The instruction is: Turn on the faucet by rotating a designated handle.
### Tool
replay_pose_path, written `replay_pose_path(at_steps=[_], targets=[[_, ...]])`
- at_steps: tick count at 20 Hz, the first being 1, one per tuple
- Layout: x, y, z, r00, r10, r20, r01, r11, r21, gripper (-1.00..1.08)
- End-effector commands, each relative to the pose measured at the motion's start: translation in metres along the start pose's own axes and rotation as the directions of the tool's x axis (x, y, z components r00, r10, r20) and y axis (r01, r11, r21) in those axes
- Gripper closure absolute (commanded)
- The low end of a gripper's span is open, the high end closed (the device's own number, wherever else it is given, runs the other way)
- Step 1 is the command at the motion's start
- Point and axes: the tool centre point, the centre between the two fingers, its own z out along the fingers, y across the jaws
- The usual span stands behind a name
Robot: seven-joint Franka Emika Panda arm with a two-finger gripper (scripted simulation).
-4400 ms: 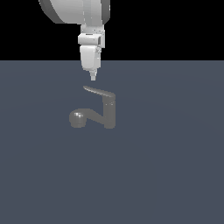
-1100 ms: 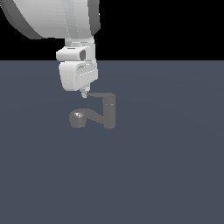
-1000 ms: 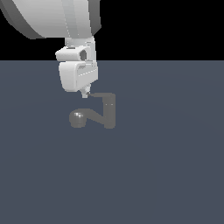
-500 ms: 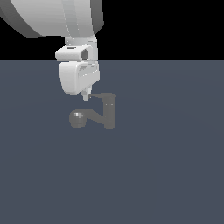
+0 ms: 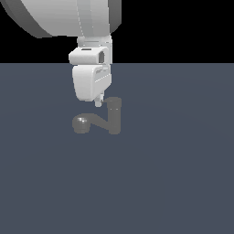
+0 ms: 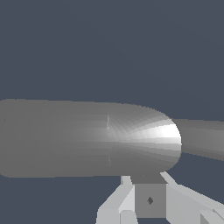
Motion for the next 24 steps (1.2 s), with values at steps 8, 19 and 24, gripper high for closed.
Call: replay_pose_path(at_steps=[8, 19, 24], targets=[[0.034, 0.000, 0.000, 1.000, 0.005, -0.001, -0.005, 1.000, -0.001, 1.08], [0.081, -0.025, 0.000, 1.000, 0.024, -0.004, -0.024, 1.000, -0.002, 1.08], [0.101, -0.036, 0.001, 0.999, 0.032, -0.005, -0.032, 0.999, -0.003, 1.08]])
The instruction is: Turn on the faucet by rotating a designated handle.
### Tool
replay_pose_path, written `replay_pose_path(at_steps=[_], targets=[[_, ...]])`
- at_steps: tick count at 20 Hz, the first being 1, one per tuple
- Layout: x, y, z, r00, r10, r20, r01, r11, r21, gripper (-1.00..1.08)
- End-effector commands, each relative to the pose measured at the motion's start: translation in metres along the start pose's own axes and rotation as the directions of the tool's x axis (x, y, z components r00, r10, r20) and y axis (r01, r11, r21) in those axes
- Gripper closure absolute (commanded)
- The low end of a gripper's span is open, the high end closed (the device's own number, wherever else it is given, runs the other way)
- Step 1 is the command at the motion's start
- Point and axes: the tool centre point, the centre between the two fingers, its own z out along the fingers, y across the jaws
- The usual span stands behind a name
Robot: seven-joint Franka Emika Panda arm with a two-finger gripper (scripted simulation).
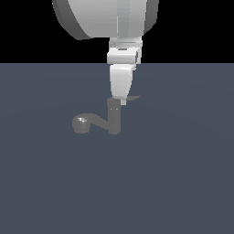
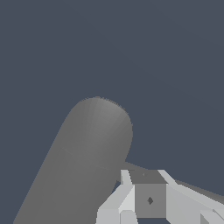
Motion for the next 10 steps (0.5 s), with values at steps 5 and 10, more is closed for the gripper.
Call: replay_pose_path(at_steps=[5, 10], targets=[[0.011, -0.009, 0.000, 1.000, 0.006, 0.002, -0.006, 1.000, 0.001, 1.08], [0.018, -0.023, 0.000, 1.000, 0.012, 0.001, -0.012, 1.000, 0.001, 1.08]])
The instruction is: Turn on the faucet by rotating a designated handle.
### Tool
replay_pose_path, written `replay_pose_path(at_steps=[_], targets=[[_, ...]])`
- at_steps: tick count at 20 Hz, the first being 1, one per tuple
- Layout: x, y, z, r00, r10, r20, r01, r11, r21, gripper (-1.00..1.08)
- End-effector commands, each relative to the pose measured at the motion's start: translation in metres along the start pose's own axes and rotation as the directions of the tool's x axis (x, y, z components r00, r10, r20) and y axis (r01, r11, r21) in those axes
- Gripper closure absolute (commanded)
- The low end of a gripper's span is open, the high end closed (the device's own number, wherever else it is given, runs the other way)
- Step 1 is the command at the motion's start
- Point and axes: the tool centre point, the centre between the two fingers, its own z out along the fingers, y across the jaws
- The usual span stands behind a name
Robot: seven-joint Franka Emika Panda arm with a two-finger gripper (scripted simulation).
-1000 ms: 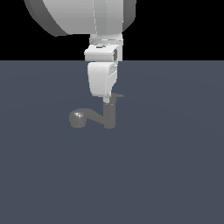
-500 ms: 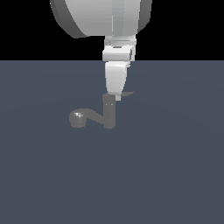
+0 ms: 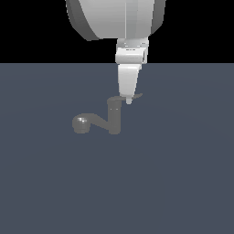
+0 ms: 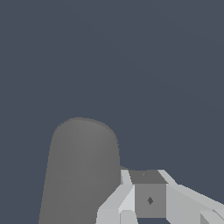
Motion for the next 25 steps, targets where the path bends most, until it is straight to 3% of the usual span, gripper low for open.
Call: replay_pose_path(at_steps=[1, 25], targets=[[0.002, -0.009, 0.000, 1.000, 0.001, 0.000, -0.001, 1.000, 0.005, 1.08], [0.033, -0.071, 0.001, 0.999, 0.031, -0.006, -0.031, 0.999, 0.004, 1.08]])
